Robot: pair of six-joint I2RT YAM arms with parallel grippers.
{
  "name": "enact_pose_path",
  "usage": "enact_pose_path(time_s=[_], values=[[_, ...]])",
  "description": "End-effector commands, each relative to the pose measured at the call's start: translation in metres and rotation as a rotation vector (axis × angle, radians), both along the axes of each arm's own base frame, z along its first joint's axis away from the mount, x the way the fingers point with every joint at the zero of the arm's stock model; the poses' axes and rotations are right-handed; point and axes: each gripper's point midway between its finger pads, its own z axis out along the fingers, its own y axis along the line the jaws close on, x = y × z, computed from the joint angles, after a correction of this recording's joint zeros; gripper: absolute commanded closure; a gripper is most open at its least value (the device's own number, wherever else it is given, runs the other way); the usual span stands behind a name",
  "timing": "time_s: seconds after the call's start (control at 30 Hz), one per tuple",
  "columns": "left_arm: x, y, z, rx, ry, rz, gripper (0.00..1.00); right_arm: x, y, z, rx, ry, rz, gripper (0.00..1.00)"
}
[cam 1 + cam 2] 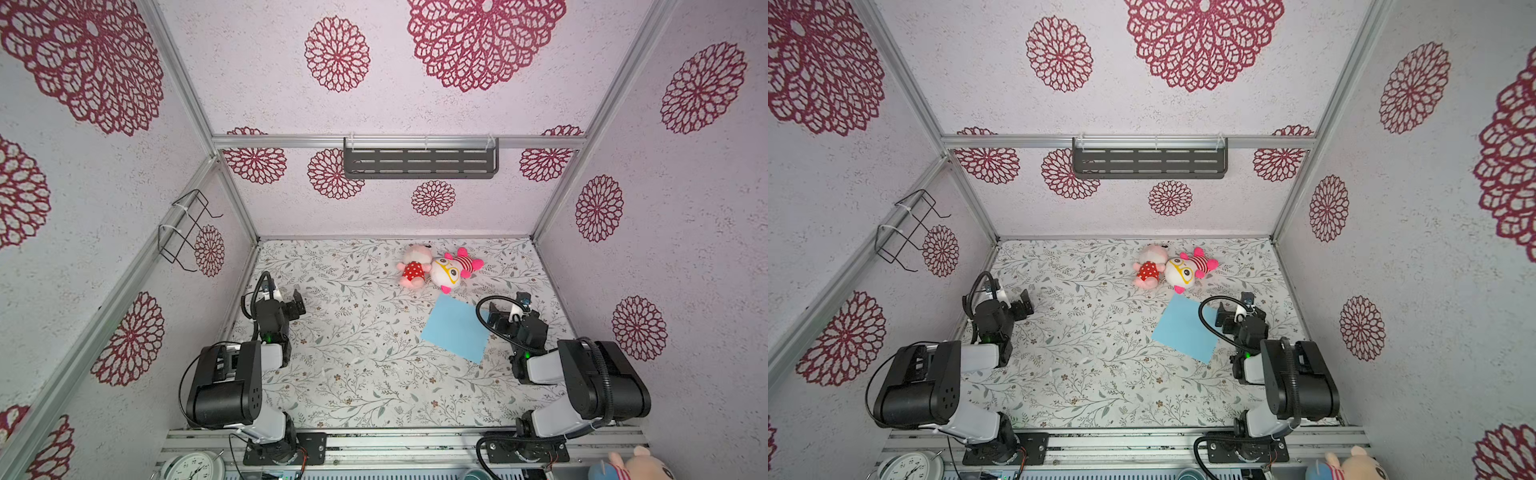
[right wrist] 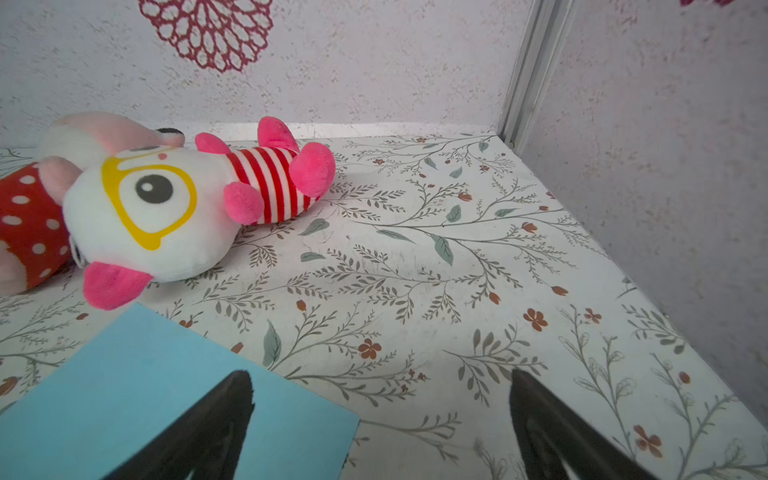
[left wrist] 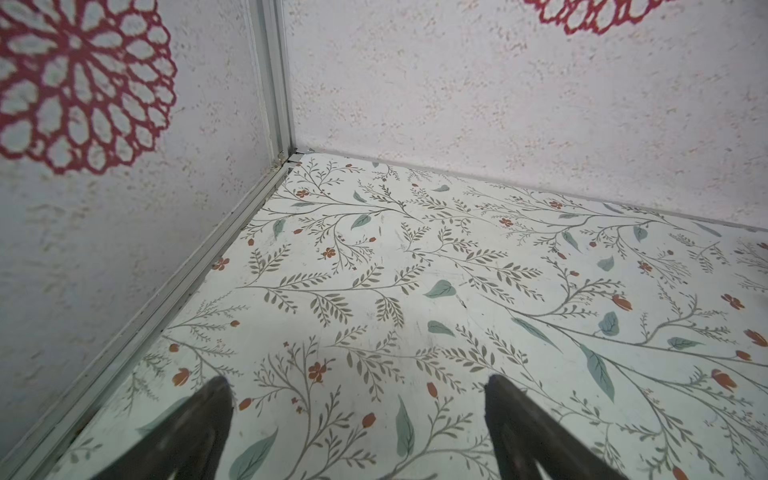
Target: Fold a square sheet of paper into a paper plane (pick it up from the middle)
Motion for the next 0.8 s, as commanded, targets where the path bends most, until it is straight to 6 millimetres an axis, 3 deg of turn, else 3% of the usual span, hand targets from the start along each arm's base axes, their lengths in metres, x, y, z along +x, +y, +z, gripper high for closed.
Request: enact_pose_path(time_s=[0.0,0.77], values=[[0.0037,0.0016,0.0088,0.024,-0.030,0.007,0.03,0.0075,-0.0009,0.0188,-0.003,-0.063,0.000,0.01],[0.0040,0.0027,0.0080,0.017,-0.024,0.002,0.03,0.0081,-0.0011,0.0183,-0.002,-0.061,-0.001,0.01]])
